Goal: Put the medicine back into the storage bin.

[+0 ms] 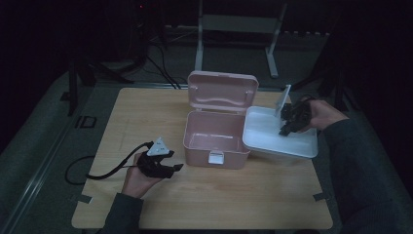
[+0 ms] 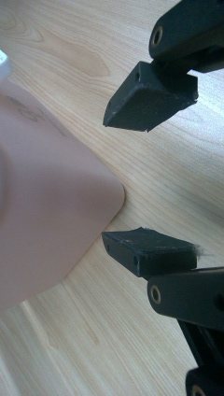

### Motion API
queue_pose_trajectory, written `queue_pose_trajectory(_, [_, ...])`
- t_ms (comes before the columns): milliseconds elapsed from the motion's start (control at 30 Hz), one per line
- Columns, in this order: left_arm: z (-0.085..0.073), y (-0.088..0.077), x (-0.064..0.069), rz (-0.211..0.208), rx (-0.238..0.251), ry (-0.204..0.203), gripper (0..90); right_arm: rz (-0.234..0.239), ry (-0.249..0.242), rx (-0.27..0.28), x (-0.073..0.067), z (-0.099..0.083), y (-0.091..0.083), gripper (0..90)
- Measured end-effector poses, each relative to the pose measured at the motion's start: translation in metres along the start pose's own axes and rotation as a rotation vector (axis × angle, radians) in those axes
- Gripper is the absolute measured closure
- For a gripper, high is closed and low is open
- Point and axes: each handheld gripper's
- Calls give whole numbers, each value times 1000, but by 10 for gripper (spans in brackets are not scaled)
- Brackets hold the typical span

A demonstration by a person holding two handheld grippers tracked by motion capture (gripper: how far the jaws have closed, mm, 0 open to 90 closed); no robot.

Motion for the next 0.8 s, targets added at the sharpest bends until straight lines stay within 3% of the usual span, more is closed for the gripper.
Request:
queue_pose_trajectory(233, [0,1,0,-2,-4,3,385,13,-48,45,2,35,6,900])
queue_pose_trajectory(600, [0,-1,-1,3,5,-1,385,25,-139,58,-6,92,9,900])
queue_pose_trajectory(800, [0,-2,-1,3,7,-1,386,37,-145,59,-9,122,12,900])
Point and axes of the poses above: each handheld gripper's, and its own axes: y roughly forward along the jaws, z roughly out of its top, x roughly to its right, and after that the axes turned 14 degrees about z, right-handed
